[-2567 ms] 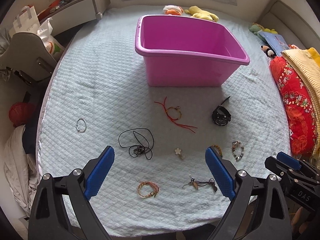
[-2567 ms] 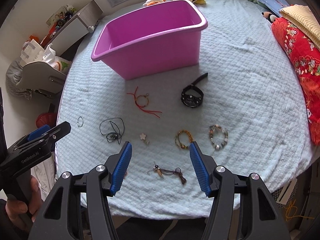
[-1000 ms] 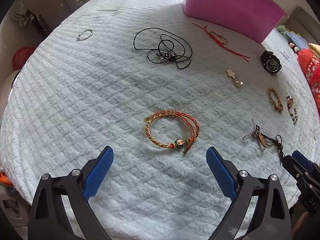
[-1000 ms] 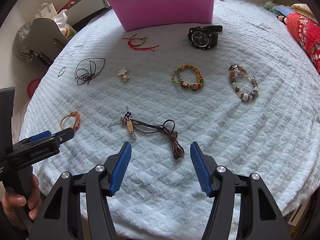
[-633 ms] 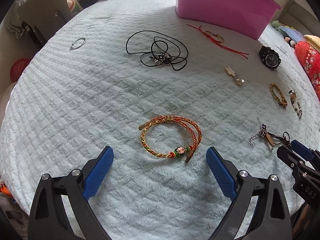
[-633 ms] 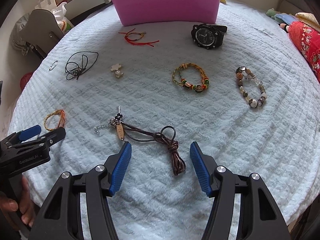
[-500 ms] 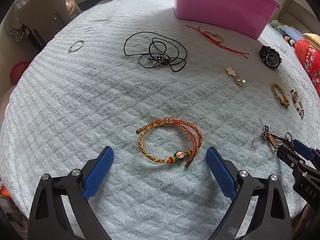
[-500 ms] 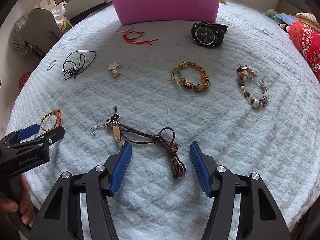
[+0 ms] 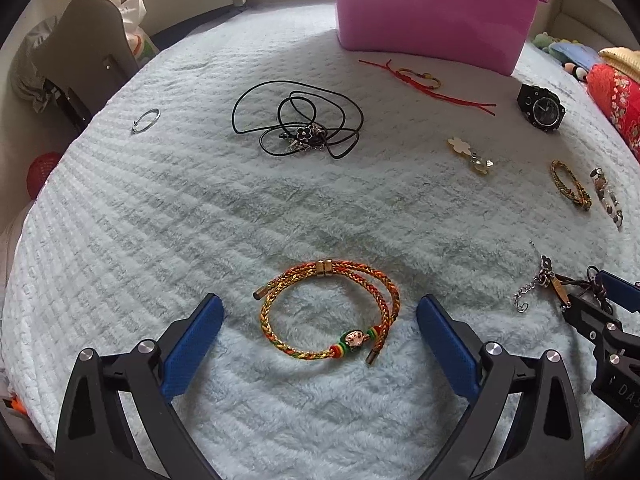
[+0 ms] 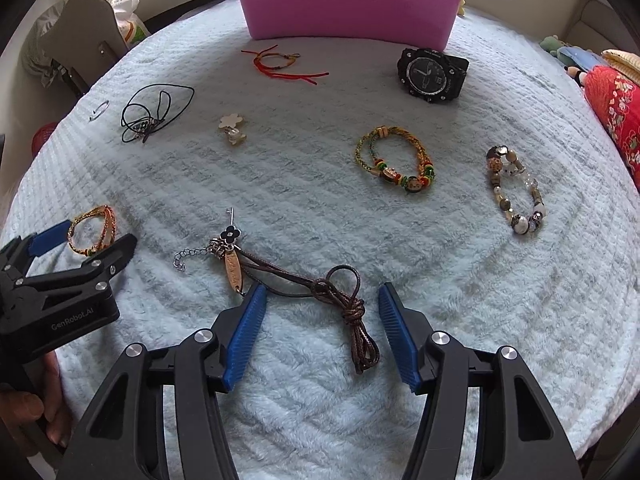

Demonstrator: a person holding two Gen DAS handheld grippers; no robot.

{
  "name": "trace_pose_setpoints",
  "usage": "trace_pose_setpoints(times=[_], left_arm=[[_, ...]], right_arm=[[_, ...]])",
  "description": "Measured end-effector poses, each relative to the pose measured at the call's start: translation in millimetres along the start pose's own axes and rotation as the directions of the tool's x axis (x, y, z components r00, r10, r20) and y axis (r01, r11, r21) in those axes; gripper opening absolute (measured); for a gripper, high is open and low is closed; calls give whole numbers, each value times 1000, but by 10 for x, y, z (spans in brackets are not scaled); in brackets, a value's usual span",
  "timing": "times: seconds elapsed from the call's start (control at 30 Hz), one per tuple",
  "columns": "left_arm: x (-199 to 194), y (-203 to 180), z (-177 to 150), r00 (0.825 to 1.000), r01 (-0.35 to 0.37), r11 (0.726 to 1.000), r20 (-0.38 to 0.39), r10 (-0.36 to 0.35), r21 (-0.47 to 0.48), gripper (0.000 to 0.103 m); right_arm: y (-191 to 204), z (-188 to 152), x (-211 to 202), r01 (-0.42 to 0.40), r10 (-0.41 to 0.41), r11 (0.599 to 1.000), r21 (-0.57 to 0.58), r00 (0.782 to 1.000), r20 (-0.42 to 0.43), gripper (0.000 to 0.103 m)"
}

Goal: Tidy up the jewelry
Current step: 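Grasp the braided orange bracelet with the left tool while the right tool grasps the brown leather cord, then lift and carry the orange bracelet and brown cord with both tools toward the basin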

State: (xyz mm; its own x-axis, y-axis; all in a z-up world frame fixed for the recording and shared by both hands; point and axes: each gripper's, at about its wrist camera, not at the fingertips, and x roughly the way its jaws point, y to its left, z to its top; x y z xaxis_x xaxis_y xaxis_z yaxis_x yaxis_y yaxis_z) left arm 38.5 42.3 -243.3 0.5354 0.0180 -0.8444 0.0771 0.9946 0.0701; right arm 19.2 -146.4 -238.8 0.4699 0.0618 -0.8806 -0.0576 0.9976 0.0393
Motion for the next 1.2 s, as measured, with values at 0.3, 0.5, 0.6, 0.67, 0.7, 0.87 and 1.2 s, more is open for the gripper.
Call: trace_pose_setpoints(times=[0.3,0.5,0.6,0.67,0.7,0.87,1.2], left_arm=[[-139,-169,-38,999,36,994,19,-38,101,37],[-189,-149,27,998,67,996,-18,-67,54,6],[-240,-88,71,996,85,996,-29,-84,14,6],[-313,-99,98,996,84,996,-26,-83,10,6],[-353,-105,113,996,85,996,-28,-85,8,6],[-601,-142,213,993,107,994,-52,-107,2,5],[-1345,-418,705,979,166,986,-119,-165,-5,5]], right_arm=[[74,19,-48,6,-6,1000,-20,1000,0,11],[-3,16,-154,-33,33,999,22,999,7,10],[-85,27,-228,-66,65,996,67,998,16,10],[-137,33,-295,-83,81,992,94,996,23,10],[-161,36,-326,-90,88,991,103,996,24,10],[-297,54,-494,-111,111,984,141,994,7,10],[-705,341,-1263,-146,148,973,177,989,3,10]])
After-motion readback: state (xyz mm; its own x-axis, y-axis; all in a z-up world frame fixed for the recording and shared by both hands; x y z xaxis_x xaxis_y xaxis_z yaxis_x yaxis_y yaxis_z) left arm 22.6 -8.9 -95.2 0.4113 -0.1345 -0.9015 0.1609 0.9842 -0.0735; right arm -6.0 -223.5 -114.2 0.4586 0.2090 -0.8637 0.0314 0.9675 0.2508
